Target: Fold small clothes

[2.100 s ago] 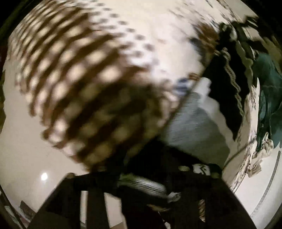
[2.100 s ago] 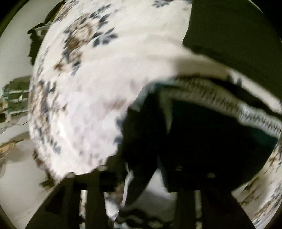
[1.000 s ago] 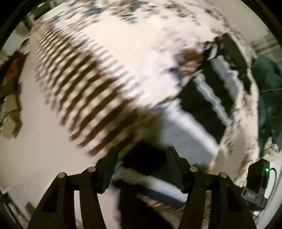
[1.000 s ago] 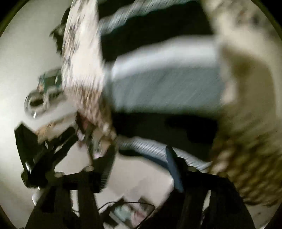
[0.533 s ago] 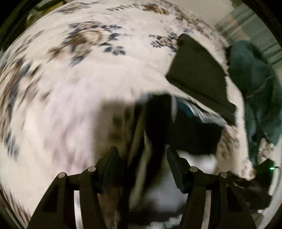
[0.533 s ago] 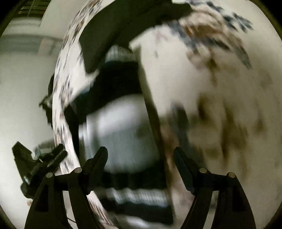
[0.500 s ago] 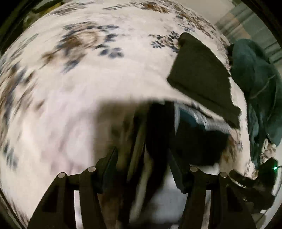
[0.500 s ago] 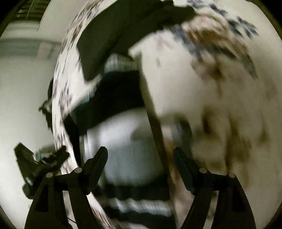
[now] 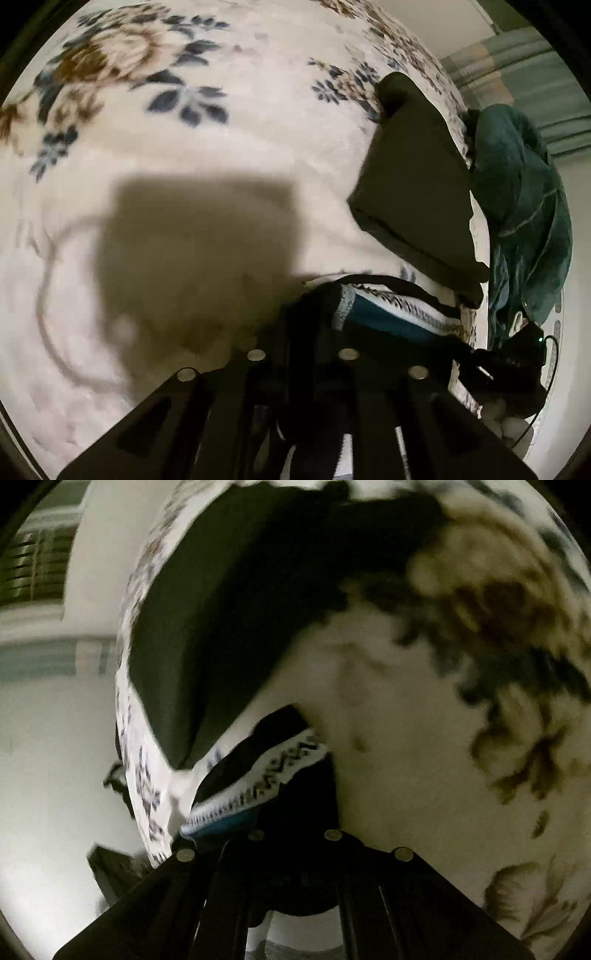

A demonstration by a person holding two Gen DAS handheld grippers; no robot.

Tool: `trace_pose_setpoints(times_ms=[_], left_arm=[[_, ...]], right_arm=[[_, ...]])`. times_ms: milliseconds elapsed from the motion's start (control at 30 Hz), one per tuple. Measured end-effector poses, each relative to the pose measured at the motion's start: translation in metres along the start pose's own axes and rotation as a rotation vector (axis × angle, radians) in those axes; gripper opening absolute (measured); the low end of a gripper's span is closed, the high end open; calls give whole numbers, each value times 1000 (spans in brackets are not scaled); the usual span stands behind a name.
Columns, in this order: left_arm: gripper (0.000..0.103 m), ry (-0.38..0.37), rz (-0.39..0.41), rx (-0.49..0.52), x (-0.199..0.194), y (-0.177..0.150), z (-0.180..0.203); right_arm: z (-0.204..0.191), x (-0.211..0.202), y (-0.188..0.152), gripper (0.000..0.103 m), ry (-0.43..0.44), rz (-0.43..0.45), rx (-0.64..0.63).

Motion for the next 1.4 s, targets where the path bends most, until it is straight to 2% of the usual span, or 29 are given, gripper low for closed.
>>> trace_pose_setpoints(times_ms=[33,67,100,167,200,233,267,300,467,567,633,667,700,767,800,833,867,933,967,1000,1100,1133,1167,1200,1233,1267,1400], left_arm=[[20,-35,-10,-14,-3,1,3],[25,-47,-14,-15,-4,2,4],[30,-59,-22,-5,-6,1,7],[29,-35,-41,41,-3,-3,13],[26,-11,-37,78,-2,-5,16],[9,20,-15,123,-2,-9,20],[6,36,-7,142,-1,-10,21],[6,50,-1,145,-1,-9,20],[5,52,-3,83,4,5,0],[8,1,-33,72,0,2,6],[28,-15,-59,46,-7,-5,9],[32,-28,-59,47,-11,-12,10],[33,-32,-61,52,-14,-20,12],[31,-2,-64,99,-11,-36,17],[13,34,-44,132,-10,-41,19],[10,52,-30,146,-10,-44,19],[10,49,-26,143,-8,-45,17],[10,39,-33,103,-5,-42,7],[10,39,-37,95,-6,-40,6],[14,31,-45,89,-6,-39,6],[16,9,-58,67,-20,-42,13],[23,13,-54,89,-28,-46,21],[31,31,-39,122,-40,-53,29],[56,53,-28,149,-48,-59,35],[81,88,-12,182,-62,-71,43],[85,100,-4,192,-70,-77,47],[85,103,-2,179,-113,-130,49]], right_arm=[[-5,-3,1,13,-16,-17,-21],[-7,-6,1,35,-35,-36,-38],[-6,-12,-1,52,-41,-42,-42],[5,-17,-19,55,-56,-61,-48],[11,-15,-29,55,-69,-103,-49],[20,-11,-44,54,-70,-138,-56],[24,-7,-55,29,-70,-143,-63],[27,-3,-61,14,-83,-128,-58],[60,-10,-58,9,-112,-59,131],[57,-13,-64,11,-100,-65,110],[54,-16,-73,23,-82,-107,98],[56,-18,-77,41,-70,-125,98],[56,-17,-85,51,-53,-141,97],[57,-9,-99,51,-80,-172,72],[60,-8,-106,33,-99,-153,59],[67,-11,-111,17,-122,-122,59],[72,-12,-113,12,-157,-99,81],[85,-16,-114,6,-201,-75,159],[86,-17,-113,0,-242,-68,153],[86,-16,-113,0,-230,-72,133],[88,-19,-121,2,-123,-146,159],[88,-24,-126,5,-107,-155,138],[90,-28,-131,18,-111,-161,115],[90,-34,-135,45,-123,-163,98],[92,-43,-145,56,-119,-159,81],[97,-51,-153,66,-104,-159,73],[116,-76,-199,66,-66,-222,72]])
Point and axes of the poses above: each gripper's, at about its wrist camera, not at the fingertips, and x roughly the way its jaws point, z to its right, y to its top, the point moved 1 cm from there along x, roughly the way its jaws point, and after that the axes turned 12 degrees about -y, right-handed, at the moved point
